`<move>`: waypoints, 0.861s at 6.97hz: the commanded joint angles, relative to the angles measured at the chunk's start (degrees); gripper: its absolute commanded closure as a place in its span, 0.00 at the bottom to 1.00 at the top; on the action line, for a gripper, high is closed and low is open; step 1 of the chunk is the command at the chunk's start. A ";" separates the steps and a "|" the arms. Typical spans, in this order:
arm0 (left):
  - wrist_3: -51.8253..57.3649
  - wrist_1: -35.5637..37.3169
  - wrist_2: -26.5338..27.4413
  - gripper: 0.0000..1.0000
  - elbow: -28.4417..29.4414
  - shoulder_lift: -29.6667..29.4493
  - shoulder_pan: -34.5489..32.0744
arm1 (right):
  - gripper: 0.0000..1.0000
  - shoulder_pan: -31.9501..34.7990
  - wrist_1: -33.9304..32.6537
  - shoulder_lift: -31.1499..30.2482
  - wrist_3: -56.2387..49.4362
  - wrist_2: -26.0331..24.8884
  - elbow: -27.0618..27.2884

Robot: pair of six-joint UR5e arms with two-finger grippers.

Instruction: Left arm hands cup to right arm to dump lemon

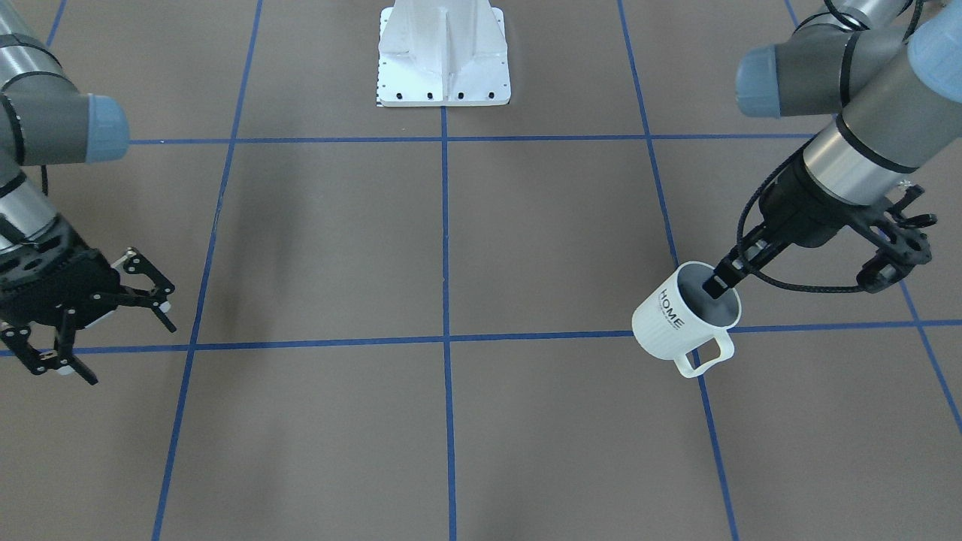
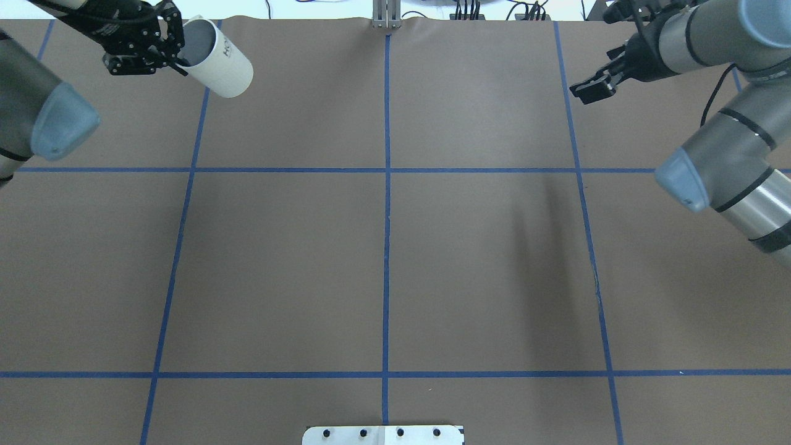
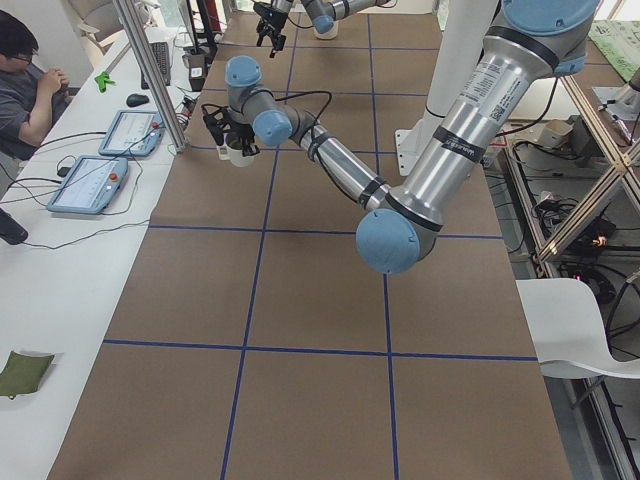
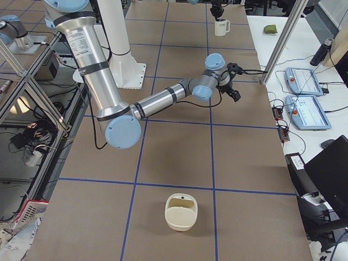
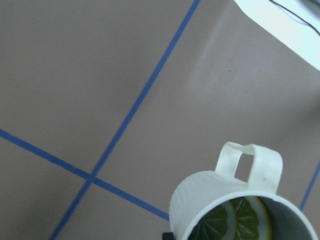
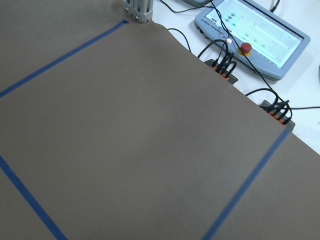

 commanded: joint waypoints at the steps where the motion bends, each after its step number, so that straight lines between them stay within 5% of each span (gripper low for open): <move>1: -9.44 -0.29 -0.22 1.00 0.92 -5.53 3.19 | 0.01 -6.51 0.65 7.23 0.14 -5.44 -0.12; 3: -15.06 -0.38 -0.14 1.00 3.89 -10.44 6.00 | 0.01 -12.03 10.33 8.15 3.45 -12.97 0.32; 6: -20.09 -0.55 -0.14 1.00 5.23 -12.93 6.45 | 0.01 -25.21 21.29 8.32 6.55 -40.27 0.41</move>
